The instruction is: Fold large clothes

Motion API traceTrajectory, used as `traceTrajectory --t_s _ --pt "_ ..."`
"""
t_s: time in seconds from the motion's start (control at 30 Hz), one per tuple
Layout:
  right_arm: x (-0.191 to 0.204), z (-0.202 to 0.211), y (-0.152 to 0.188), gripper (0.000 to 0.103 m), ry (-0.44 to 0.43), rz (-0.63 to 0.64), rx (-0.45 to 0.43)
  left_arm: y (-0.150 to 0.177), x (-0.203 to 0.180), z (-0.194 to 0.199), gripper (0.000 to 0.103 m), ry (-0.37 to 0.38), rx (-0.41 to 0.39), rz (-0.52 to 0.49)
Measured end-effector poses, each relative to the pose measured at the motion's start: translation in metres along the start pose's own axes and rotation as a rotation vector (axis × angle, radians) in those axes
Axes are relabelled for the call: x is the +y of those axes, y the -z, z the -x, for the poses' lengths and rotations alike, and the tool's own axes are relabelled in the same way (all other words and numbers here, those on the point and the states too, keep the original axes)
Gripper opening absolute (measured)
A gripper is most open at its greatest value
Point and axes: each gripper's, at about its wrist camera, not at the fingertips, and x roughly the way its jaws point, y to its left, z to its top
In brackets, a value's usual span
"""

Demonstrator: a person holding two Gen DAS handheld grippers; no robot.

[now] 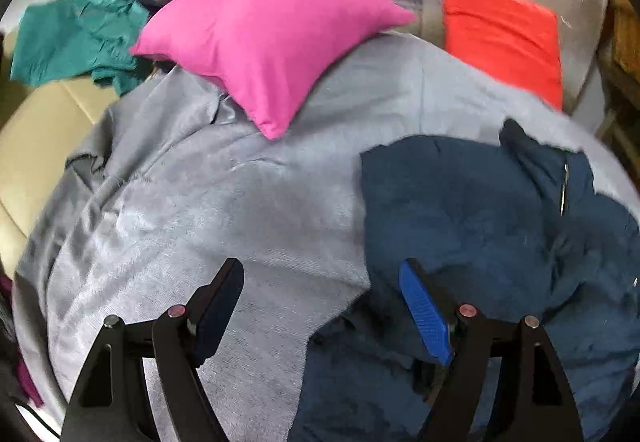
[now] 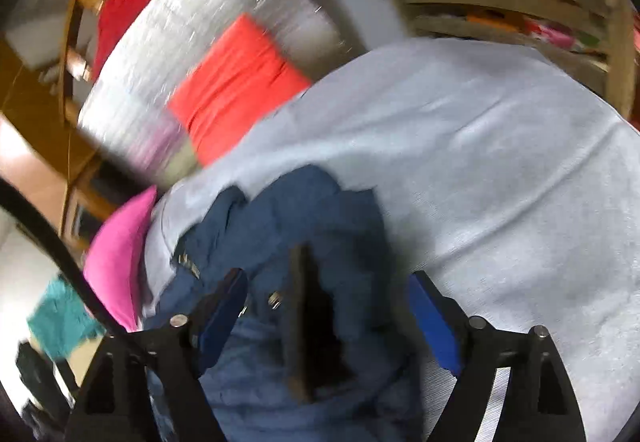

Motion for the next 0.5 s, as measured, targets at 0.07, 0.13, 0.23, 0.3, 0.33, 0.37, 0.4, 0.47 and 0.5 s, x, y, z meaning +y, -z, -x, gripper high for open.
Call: traceTrajectory --t_s 0.07,0.13,0.23,0.3,0.33,0.37,0.4,0.47,0.5 --pt "-0.009 -0.012 -0.001 0.085 -0.020 -0.041 0.056 0.000 0.008 -0.010 0.081 0.026 0.032 0.032" --pt "-0.001 -0.033 0.003 0.085 -0.032 -0.039 0.119 0.002 0.012 -0.025 0.081 0.052 0.083 0.058" --pt "0.002 -0.061 0.013 0.085 -0.043 -0.022 0.235 0.007 0.004 -0.034 0.081 0.117 0.127 0.077" --pt "0.010 -0.068 0.022 0.083 -0.026 0.031 0.253 0.010 -0.004 -0.040 0.081 0.163 0.157 0.072" --pt "0.014 -0.068 0.026 0.075 -0.017 0.071 0.255 0.011 -0.008 -0.041 0.081 0.174 0.162 0.071" --pt "0.020 -0.064 0.030 0.066 -0.011 0.106 0.255 0.011 -0.009 -0.041 0.081 0.182 0.159 0.069" --pt "0.026 -0.061 0.033 0.057 0.013 0.141 0.248 0.011 -0.011 -0.041 0.078 0.189 0.158 0.066" --pt "0.031 -0.057 0.032 0.044 0.036 0.183 0.227 0.011 -0.014 -0.043 0.064 0.223 0.165 0.072" --pt "0.035 -0.055 0.032 0.039 0.043 0.190 0.215 0.011 -0.016 -0.044 0.053 0.254 0.171 0.081"
